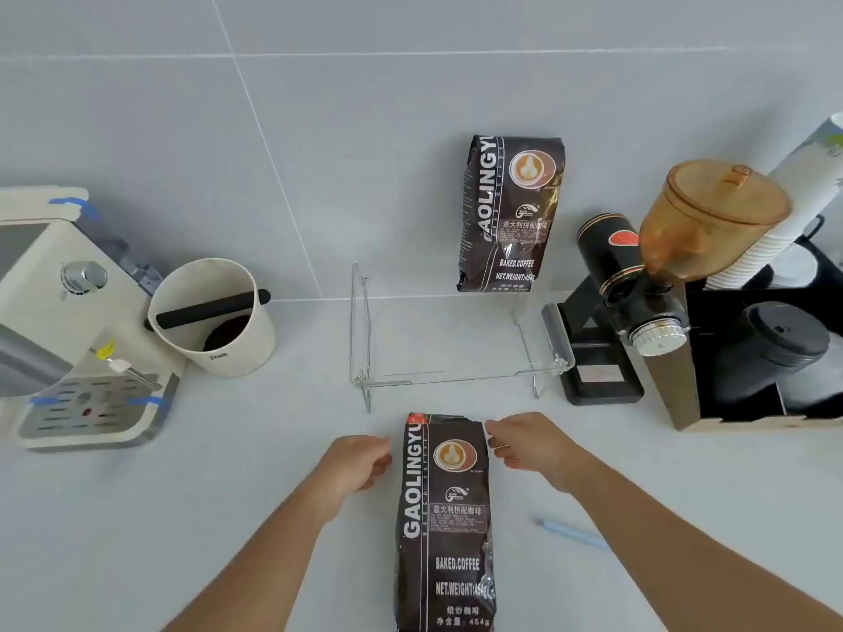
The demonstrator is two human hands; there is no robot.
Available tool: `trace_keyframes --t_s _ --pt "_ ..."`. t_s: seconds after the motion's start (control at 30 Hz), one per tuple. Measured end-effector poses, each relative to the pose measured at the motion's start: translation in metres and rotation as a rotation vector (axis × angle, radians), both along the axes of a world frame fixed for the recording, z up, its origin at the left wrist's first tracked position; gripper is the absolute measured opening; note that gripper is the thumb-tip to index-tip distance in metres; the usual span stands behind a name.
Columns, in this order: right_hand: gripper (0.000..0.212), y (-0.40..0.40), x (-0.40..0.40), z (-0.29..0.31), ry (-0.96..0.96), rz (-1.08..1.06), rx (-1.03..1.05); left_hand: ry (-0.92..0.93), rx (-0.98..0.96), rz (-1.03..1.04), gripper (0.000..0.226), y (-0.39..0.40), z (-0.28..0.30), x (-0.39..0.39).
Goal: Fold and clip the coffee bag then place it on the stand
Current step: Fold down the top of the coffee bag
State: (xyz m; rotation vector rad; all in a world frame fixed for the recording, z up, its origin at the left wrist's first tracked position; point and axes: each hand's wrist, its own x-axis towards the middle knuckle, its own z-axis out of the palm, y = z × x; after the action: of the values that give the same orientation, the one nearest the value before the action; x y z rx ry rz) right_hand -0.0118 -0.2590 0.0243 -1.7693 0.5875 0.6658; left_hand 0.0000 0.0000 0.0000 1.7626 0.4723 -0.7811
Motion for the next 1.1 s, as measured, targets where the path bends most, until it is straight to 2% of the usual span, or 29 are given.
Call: trace_keyframes --t_s 0.17,0.37,0.5,0.6,0.73,1.1 --pt "0.020 0.015 0.002 -0.017 0.038 -0.149 0.067 0.084 -0.167 0.127 0.047 -0.028 -0.001 0.004" --pt "0.024 0.025 0.003 -0.023 0.046 -0.255 0.174 0.112 -0.258 0.192 0.041 -0.040 0.005 0.003" --pt "0.019 0.025 -0.001 -0.017 0.022 -0.289 0.237 0.086 -0.287 0.207 0.038 -0.037 0.010 0.000" --pt "0.017 0.026 -0.008 -0.008 -0.019 -0.297 0.260 0.038 -0.299 0.197 0.034 -0.033 0.018 -0.004" --pt "0.018 0.028 -0.024 0.013 -0.096 -0.307 0.279 -0.044 -0.316 0.176 0.040 -0.030 0.034 -0.013" --pt "0.032 0.040 -0.100 0.079 -0.420 -0.235 0.285 -0.416 -0.372 0.118 0.032 -0.012 0.091 -0.085"
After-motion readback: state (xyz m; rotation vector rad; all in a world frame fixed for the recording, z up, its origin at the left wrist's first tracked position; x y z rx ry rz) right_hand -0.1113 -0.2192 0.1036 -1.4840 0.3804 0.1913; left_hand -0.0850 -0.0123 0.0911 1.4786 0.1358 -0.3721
